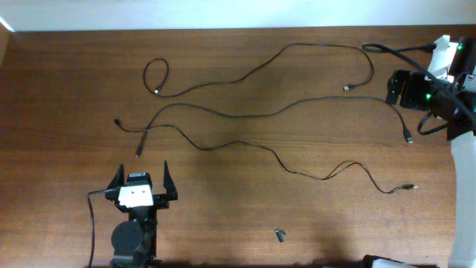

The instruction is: Untangle cables

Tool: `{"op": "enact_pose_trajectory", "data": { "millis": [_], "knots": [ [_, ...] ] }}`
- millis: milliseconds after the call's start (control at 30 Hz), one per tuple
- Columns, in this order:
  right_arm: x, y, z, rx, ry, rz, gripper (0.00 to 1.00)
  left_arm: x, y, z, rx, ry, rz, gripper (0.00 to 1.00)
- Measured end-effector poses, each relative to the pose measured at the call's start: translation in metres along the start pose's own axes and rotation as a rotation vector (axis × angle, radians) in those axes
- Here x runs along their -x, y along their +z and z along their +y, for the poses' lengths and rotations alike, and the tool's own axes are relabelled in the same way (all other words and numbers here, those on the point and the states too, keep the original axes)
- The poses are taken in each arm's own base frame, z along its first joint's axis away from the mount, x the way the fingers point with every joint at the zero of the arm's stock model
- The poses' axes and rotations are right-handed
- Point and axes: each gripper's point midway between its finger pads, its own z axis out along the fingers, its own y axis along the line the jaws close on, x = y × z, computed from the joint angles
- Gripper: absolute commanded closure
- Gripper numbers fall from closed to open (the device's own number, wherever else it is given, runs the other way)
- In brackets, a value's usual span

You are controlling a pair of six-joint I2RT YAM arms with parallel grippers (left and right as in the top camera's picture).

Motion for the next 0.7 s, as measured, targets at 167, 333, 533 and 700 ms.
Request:
{"op": "enact_pose_trajectory", "data": {
  "millis": [167,333,533,700],
  "knots": [
    [0.000,0.000,0.000,0.000,0.000,0.000,0.01,-0.001,0.000,0.004,0.007,0.009,0.002,0.01],
    [0.000,0.000,0.000,0.000,0.000,0.000,0.01,-0.003,0.001,-0.003,-0.056,0.065,0.009,0.01],
    [0.000,0.000,0.000,0.000,0.000,0.000,0.01,-0.003,0.000,-0.007,-0.078,0.071,0.007,0.01],
    [0.000,0.000,0.000,0.000,0.000,0.000,0.01,-0.003,0.000,-0.007,-0.078,0.072,0.007,0.01]
  ]
}}
